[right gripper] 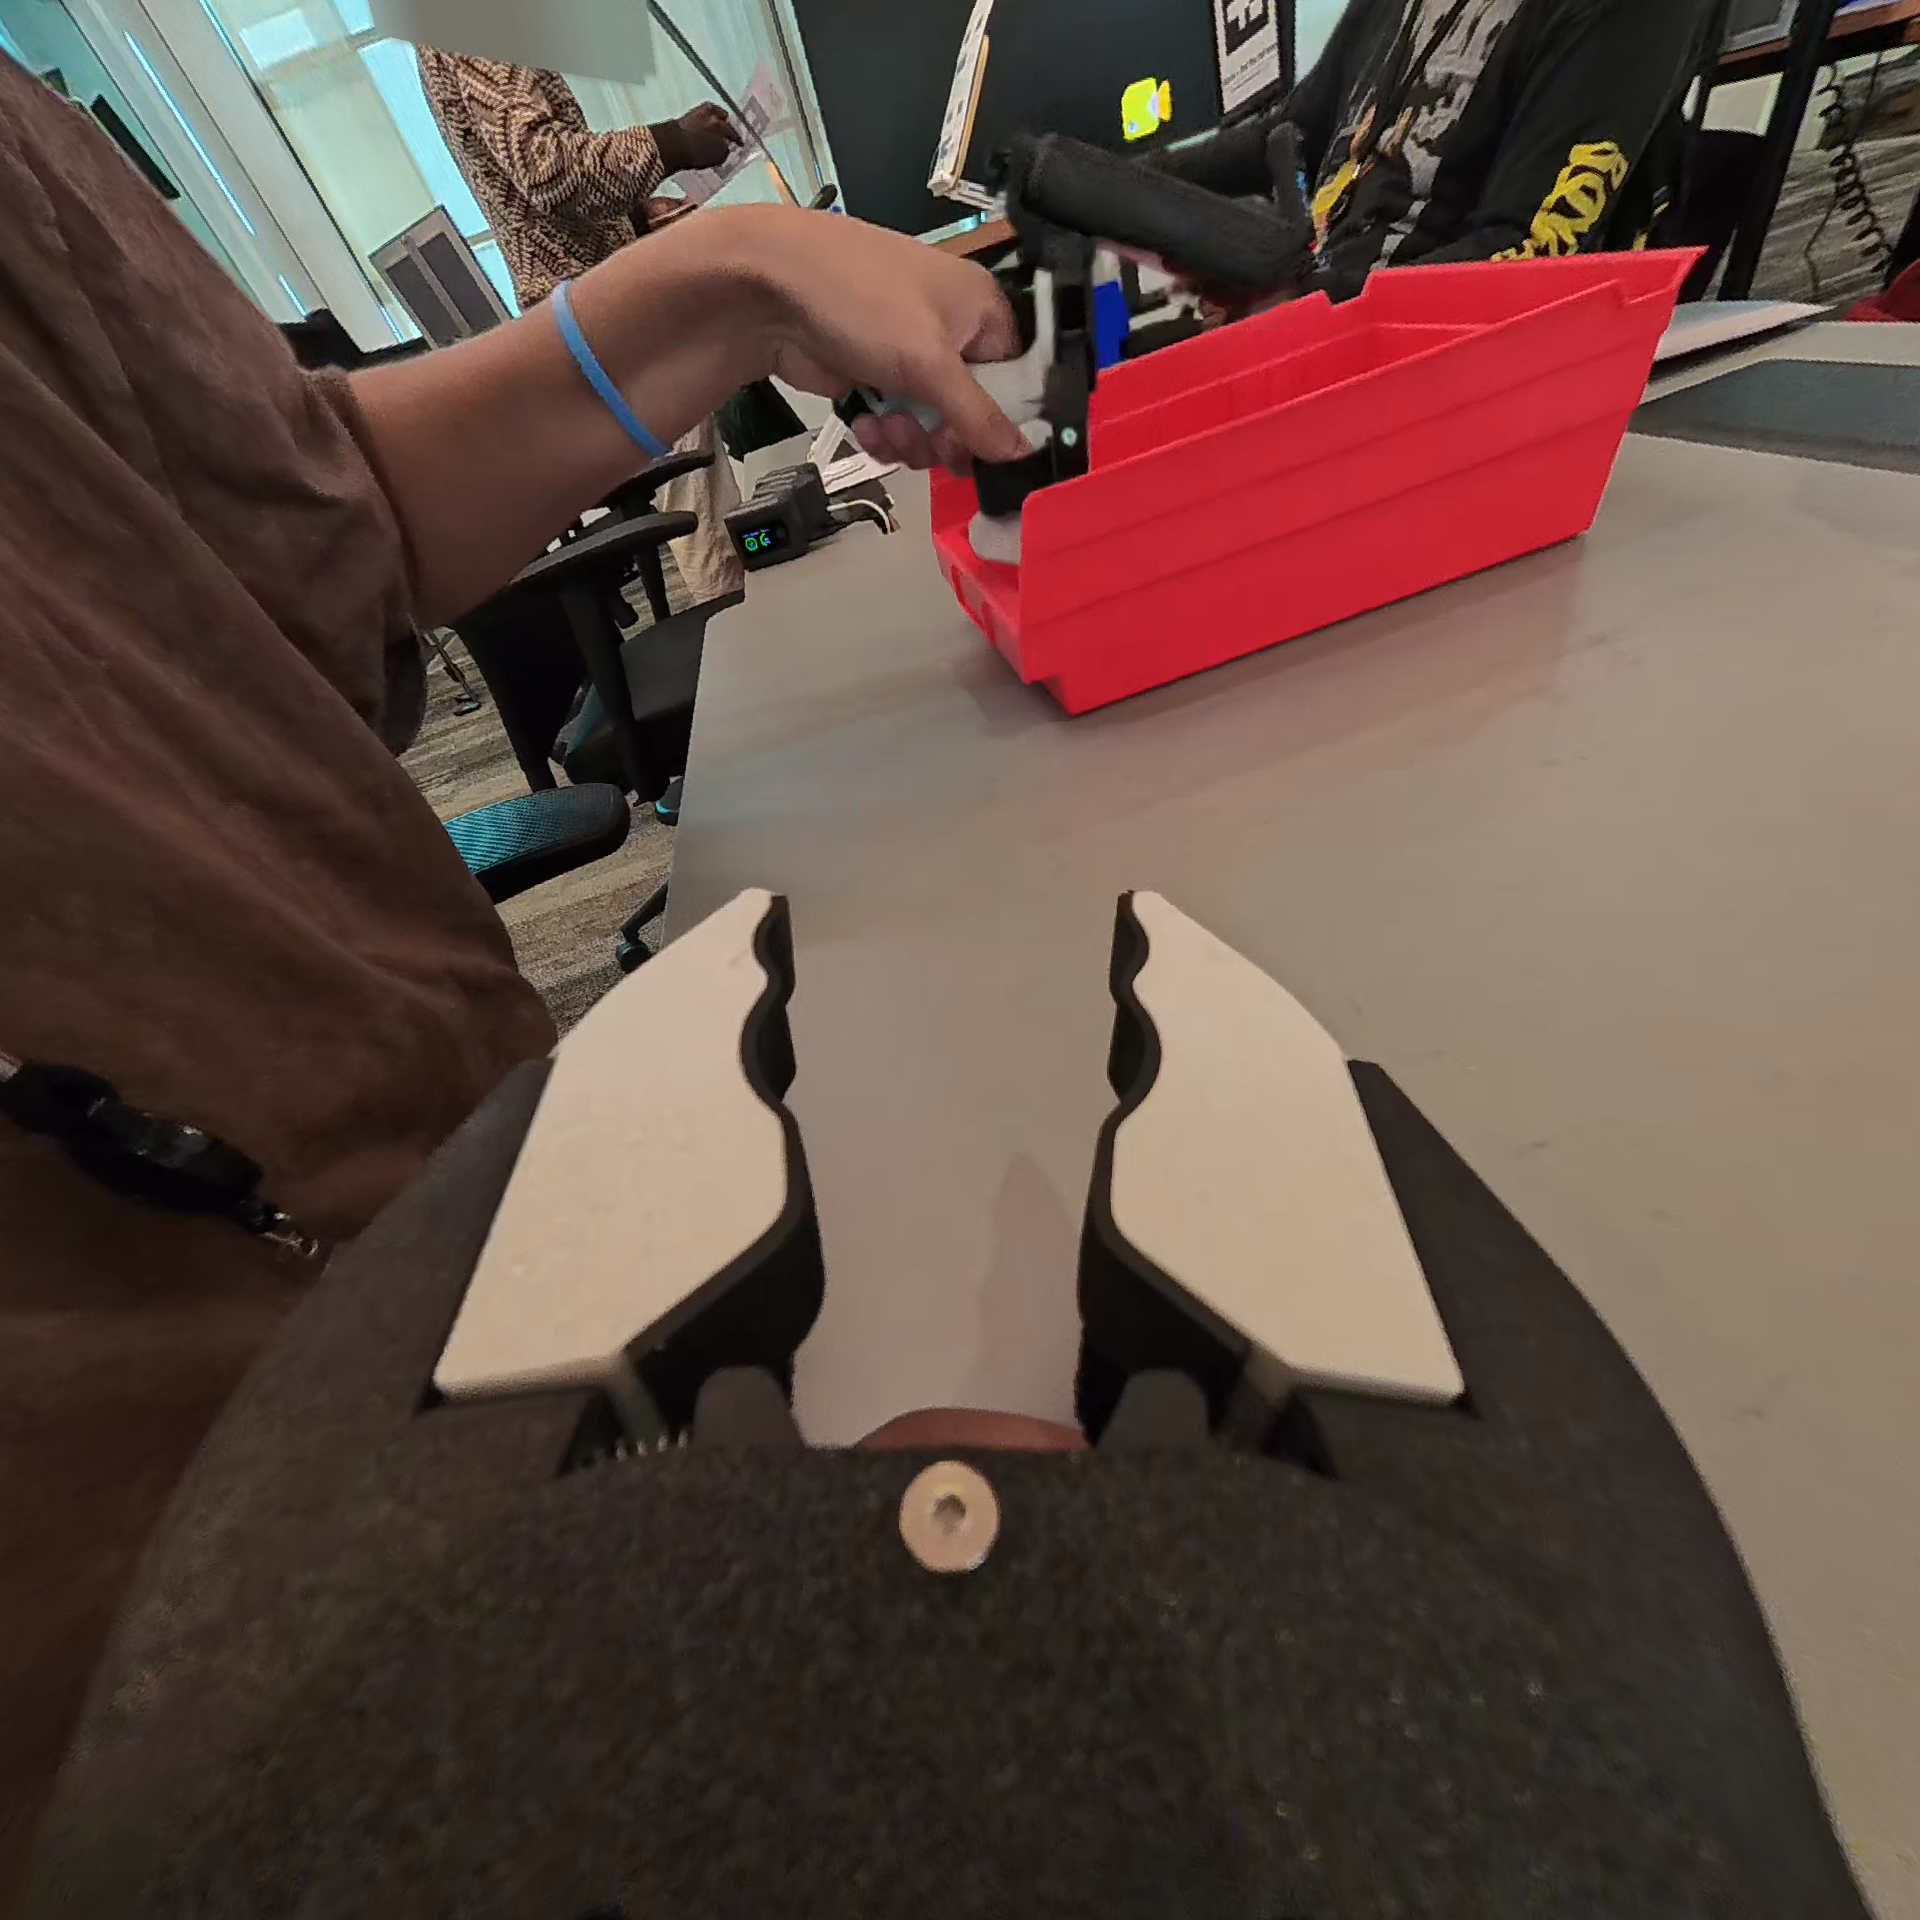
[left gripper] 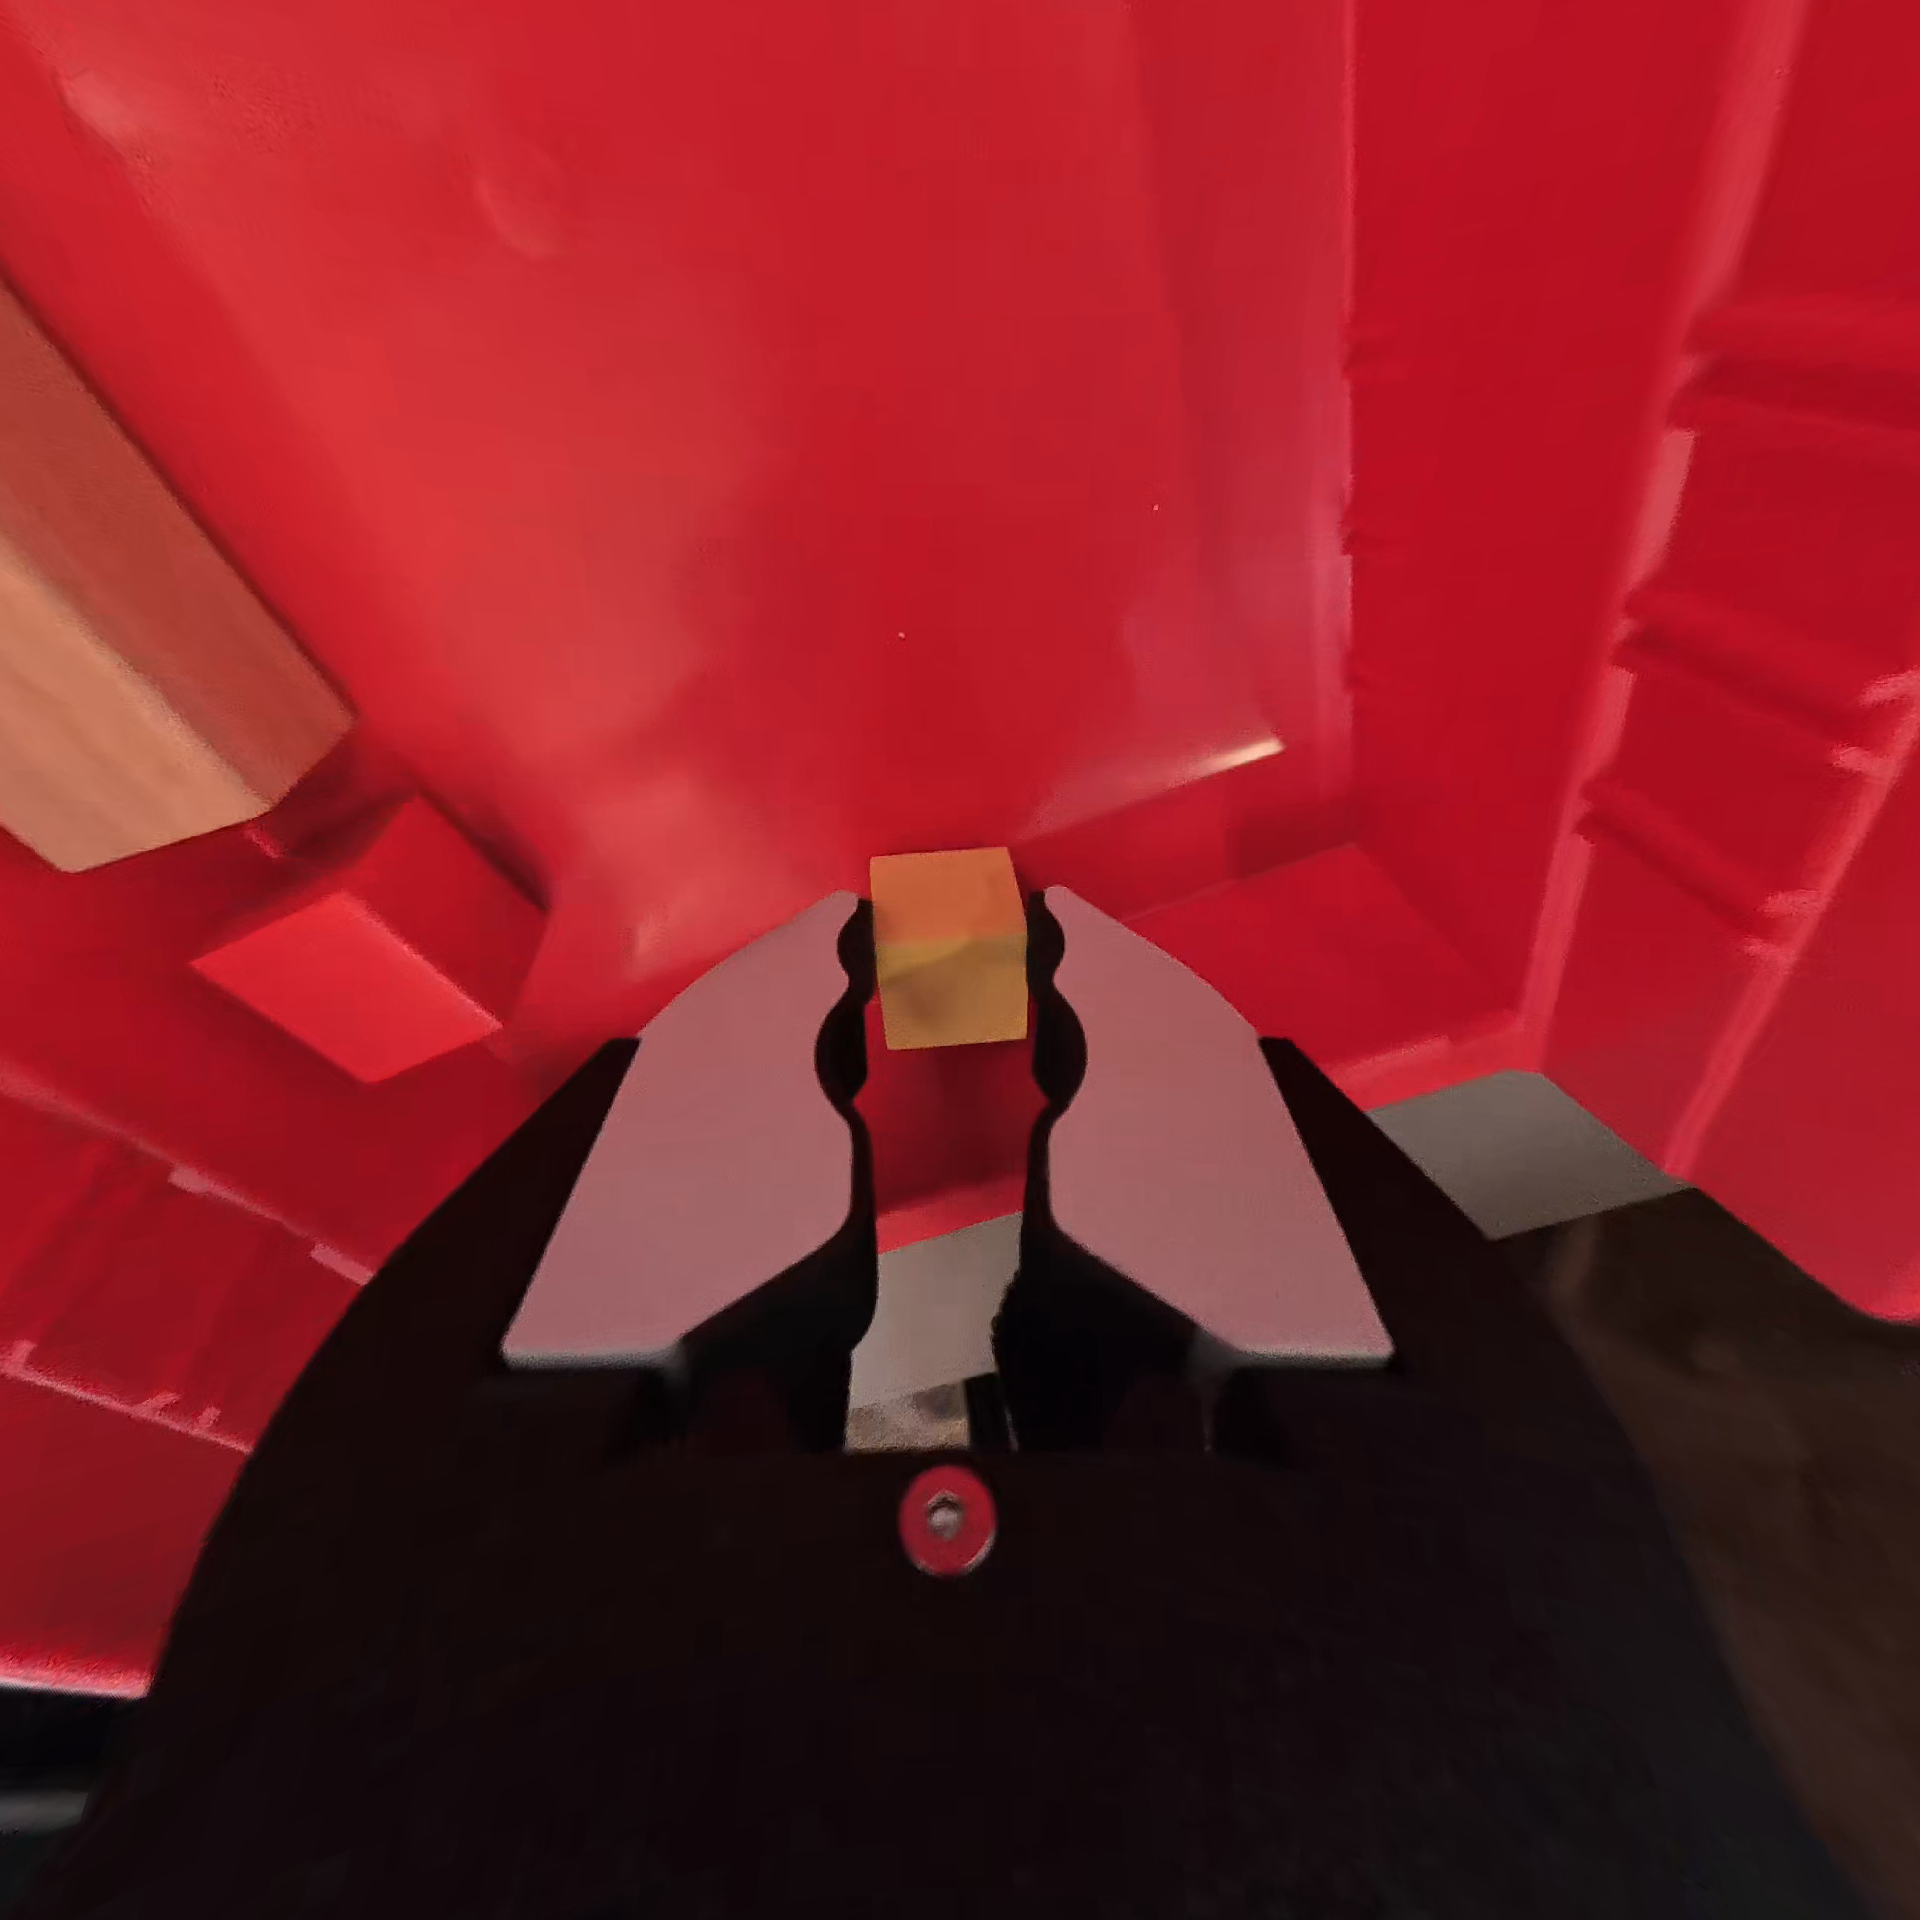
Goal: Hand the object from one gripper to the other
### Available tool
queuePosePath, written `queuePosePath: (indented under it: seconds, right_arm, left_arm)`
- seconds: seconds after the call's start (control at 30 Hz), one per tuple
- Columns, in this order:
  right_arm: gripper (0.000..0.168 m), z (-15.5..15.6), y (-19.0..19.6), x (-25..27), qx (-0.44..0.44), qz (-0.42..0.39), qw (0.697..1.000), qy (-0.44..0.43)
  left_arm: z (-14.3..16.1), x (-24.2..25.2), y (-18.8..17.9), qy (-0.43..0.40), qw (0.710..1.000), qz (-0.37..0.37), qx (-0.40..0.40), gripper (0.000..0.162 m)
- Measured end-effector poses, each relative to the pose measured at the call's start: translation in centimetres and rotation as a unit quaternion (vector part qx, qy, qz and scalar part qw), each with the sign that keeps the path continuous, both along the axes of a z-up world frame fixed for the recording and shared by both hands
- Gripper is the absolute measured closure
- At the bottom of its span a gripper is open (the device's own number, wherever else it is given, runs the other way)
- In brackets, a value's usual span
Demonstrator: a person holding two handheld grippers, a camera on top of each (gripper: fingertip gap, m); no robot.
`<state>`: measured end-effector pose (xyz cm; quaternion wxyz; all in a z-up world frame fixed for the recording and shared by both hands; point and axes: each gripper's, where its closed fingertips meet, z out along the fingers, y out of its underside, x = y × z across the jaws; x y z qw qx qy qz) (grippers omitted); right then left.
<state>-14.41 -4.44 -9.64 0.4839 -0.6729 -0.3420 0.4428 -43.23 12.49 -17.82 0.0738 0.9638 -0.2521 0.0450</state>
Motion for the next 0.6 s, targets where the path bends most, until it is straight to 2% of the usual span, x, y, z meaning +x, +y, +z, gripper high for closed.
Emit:
queuePosePath:
  seconds: [0.07, 0.13, 0.23, 0.33, 0.4, 0.47, 0.6]
  right_arm:
    - [0.110, 0.1, 0.5, 0.3, 0.003, -0.012, 1.000, 0.001]
    - [0.111, 0.5, 1.7, 0.8, 0.015, -0.036, 0.999, 0.003]
    - [0.111, 1.9, 3.7, 1.1, 0.049, -0.062, 0.997, -0.001]
    - [0.114, 4.4, 5.0, 0.1, 0.102, -0.050, 0.993, -0.012]
    - [0.116, 6.7, 5.4, -1.0, 0.138, -0.029, 0.990, -0.015]
    - [0.116, 8.6, 5.8, -2.2, 0.170, -0.012, 0.985, -0.021]
    - [0.115, 10.0, 6.3, -3.1, 0.205, -0.006, 0.978, -0.039]
  left_arm:
    - [1.4, 0.7, 0.7, -0.071, 0.997, 0.025, 0.015, 0.134]
    - [4.4, 3.0, 1.3, -0.207, 0.976, 0.058, 0.032, 0.134]
    - [11.7, 7.7, 1.2, -0.438, 0.894, 0.066, 0.061, 0.134]
    - [17.6, 13.2, -2.0, -0.607, 0.794, 0.032, 0.013, 0.134]
    - [19.5, 17.1, -4.7, -0.666, 0.745, 0.001, -0.039, 0.134]
    - [20.1, 20.9, -7.4, -0.699, 0.708, -0.026, -0.097, 0.134]
    - [20.0, 26.5, -11.0, -0.727, 0.659, -0.056, -0.181, 0.134]
